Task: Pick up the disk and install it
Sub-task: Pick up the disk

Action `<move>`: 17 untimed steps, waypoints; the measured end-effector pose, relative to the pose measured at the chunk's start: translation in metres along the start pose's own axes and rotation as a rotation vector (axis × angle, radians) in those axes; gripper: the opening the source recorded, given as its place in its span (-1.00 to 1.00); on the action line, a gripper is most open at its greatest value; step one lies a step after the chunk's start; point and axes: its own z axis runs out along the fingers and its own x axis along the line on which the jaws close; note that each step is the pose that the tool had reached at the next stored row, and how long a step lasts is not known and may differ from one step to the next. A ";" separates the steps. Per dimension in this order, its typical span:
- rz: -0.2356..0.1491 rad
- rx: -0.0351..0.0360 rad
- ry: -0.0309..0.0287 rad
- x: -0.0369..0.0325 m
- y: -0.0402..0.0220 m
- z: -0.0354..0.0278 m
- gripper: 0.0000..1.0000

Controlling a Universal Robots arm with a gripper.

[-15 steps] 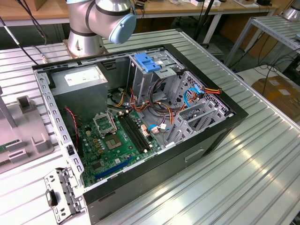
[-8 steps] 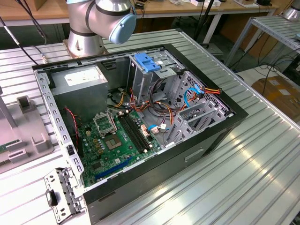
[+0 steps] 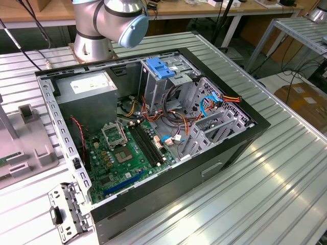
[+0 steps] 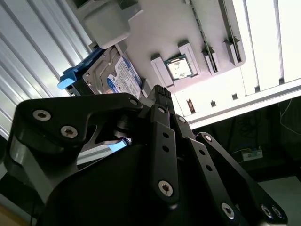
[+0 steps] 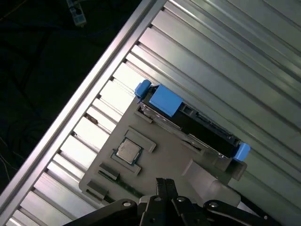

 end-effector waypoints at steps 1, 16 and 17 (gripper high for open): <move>-0.009 -0.0002 0.0003 0.0000 0.0000 0.0000 -0.79; -0.132 -0.0033 0.0059 0.0000 0.0000 0.0000 -0.79; -0.140 -0.0035 0.0062 0.0000 0.0000 0.0000 -0.79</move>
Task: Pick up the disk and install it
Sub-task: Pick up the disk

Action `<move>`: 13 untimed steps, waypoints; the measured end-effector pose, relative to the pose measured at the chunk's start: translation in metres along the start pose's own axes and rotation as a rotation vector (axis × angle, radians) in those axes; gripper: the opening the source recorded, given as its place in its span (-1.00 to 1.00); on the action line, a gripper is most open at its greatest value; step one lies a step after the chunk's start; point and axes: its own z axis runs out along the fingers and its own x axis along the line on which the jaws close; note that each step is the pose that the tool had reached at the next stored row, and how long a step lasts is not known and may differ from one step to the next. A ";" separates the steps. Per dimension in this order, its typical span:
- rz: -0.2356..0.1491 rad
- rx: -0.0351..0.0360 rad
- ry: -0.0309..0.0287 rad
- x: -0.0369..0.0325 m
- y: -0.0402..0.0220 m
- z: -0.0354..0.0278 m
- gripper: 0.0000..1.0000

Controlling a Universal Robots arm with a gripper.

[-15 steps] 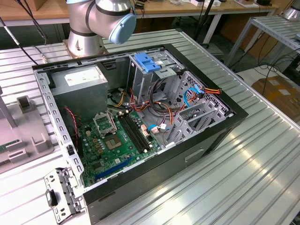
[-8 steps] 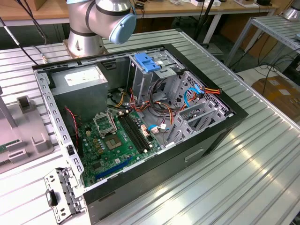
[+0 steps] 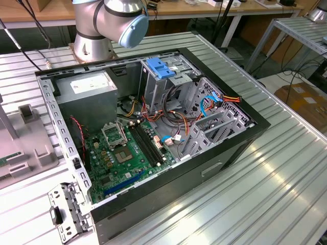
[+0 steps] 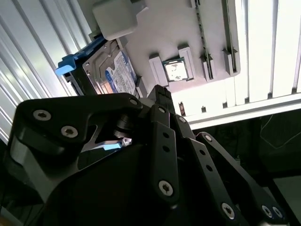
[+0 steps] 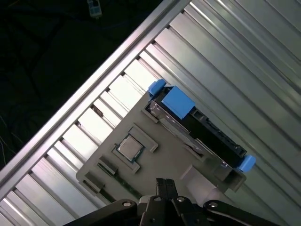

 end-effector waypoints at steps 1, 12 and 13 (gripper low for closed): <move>-0.010 -0.0002 0.0004 0.0000 0.0000 0.0000 -0.79; -0.110 -0.0027 0.0049 0.0000 0.0000 0.0000 -0.79; -0.118 -0.0029 0.0053 0.0000 0.0000 0.0000 -0.79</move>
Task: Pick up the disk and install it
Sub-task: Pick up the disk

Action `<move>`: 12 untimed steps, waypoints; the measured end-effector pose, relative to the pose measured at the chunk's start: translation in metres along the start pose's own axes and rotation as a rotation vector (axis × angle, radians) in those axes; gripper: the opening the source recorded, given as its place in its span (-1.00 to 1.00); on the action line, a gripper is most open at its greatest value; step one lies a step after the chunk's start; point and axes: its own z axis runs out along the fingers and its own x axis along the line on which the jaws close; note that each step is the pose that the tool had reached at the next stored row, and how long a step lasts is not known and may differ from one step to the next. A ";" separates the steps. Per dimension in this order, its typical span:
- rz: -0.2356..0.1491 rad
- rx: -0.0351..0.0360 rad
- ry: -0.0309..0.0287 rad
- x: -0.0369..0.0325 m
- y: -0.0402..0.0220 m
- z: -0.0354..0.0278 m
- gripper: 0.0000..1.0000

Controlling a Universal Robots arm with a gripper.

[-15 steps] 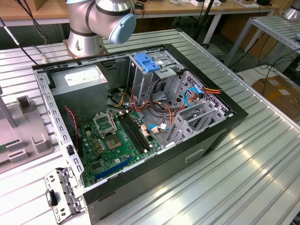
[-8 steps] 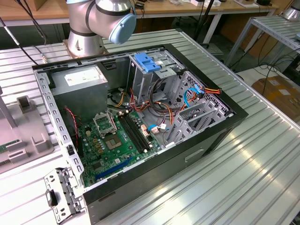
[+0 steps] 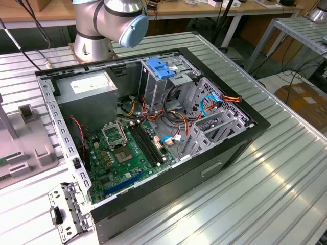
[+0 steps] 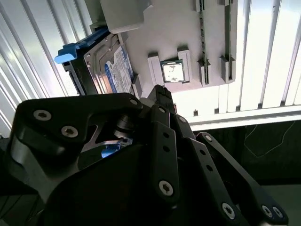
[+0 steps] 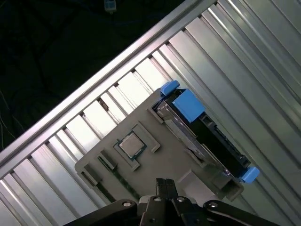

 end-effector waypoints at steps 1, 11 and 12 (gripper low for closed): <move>-0.005 -0.0001 0.0002 0.0000 0.0000 0.0000 -0.79; -0.099 -0.0024 0.0044 0.0000 0.0000 0.0000 -0.79; -0.105 -0.0026 0.0047 0.0000 0.0000 0.0000 -0.79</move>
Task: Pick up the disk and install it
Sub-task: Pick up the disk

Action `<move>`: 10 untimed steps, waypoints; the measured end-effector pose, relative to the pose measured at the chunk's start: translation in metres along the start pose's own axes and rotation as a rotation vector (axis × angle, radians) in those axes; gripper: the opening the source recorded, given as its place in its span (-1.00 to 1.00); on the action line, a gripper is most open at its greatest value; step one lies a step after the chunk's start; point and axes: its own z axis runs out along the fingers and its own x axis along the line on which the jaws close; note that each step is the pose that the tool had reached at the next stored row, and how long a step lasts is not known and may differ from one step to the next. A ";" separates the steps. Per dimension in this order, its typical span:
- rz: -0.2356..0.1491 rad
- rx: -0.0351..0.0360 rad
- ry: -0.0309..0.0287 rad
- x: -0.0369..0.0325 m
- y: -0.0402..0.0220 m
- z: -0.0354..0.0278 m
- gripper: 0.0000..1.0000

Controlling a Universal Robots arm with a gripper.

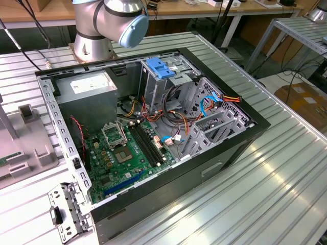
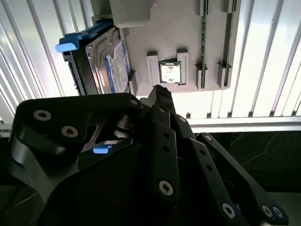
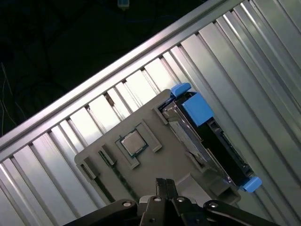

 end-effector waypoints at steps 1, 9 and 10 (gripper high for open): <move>-0.007 -0.0002 0.0003 0.0000 0.0000 0.0000 -0.79; -0.064 -0.0016 0.0028 0.0000 0.0000 0.0000 -0.79; -0.070 -0.0017 0.0031 0.0000 0.0000 0.0000 -0.79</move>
